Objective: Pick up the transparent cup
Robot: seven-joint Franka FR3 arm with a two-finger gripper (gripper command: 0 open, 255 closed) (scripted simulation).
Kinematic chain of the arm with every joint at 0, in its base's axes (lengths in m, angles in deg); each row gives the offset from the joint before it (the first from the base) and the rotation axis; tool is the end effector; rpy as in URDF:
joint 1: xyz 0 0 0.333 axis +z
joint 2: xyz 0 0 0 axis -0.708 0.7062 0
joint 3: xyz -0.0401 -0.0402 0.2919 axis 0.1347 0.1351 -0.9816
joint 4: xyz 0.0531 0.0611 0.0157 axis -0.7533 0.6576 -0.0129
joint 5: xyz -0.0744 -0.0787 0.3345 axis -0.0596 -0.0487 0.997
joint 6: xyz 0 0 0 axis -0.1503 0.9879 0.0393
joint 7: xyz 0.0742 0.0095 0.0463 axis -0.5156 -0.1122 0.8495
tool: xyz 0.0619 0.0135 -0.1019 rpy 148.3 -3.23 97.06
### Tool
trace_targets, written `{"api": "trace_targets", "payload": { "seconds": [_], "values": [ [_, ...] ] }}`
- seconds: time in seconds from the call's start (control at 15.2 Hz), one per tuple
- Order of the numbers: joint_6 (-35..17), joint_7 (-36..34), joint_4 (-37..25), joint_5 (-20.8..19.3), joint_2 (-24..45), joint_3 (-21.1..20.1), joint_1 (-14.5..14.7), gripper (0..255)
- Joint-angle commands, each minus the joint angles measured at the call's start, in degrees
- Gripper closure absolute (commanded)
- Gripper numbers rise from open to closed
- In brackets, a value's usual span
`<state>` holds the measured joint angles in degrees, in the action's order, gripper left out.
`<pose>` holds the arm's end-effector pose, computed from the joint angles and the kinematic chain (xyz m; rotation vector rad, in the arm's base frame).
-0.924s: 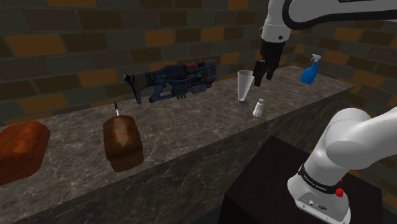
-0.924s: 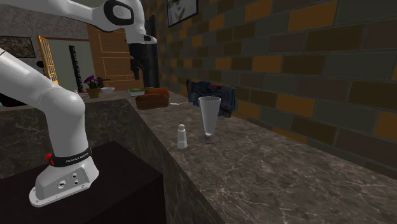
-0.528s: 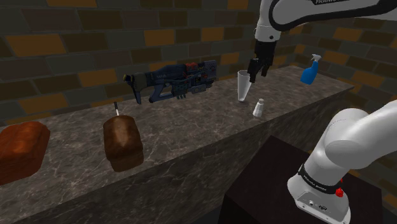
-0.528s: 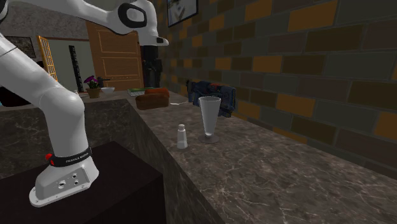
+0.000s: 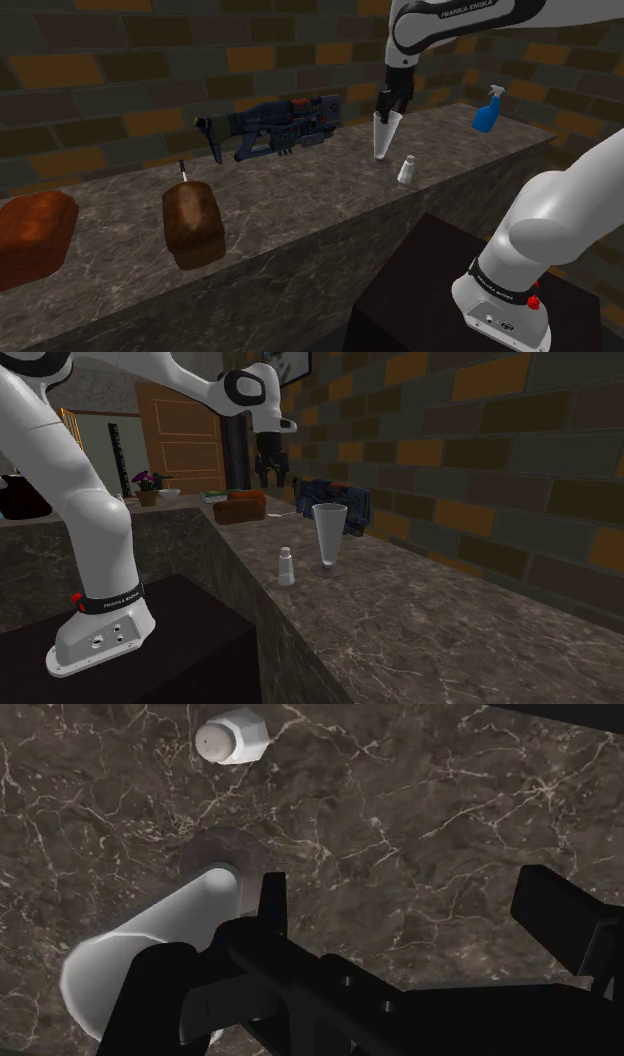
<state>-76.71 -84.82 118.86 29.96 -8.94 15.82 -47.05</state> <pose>0.3976 -0.1233 0.5042 3.0352 -0.1890 -0.0532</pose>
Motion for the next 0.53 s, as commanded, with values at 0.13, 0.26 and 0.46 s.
{"api": "trace_targets", "payload": {
  "seconds": [0.13, 0.26, 0.46],
  "values": [
    [-2.1, 2.6, -6.4, -0.2, 8.6, 2.3, -0.9, 0],
    [-2.6, 3.9, -10.1, 0.0, 12.8, 3.4, -1.5, 0],
    [-3.0, 6.0, -16.2, 0.8, 19.4, 4.7, -2.4, 0]
  ]
}}
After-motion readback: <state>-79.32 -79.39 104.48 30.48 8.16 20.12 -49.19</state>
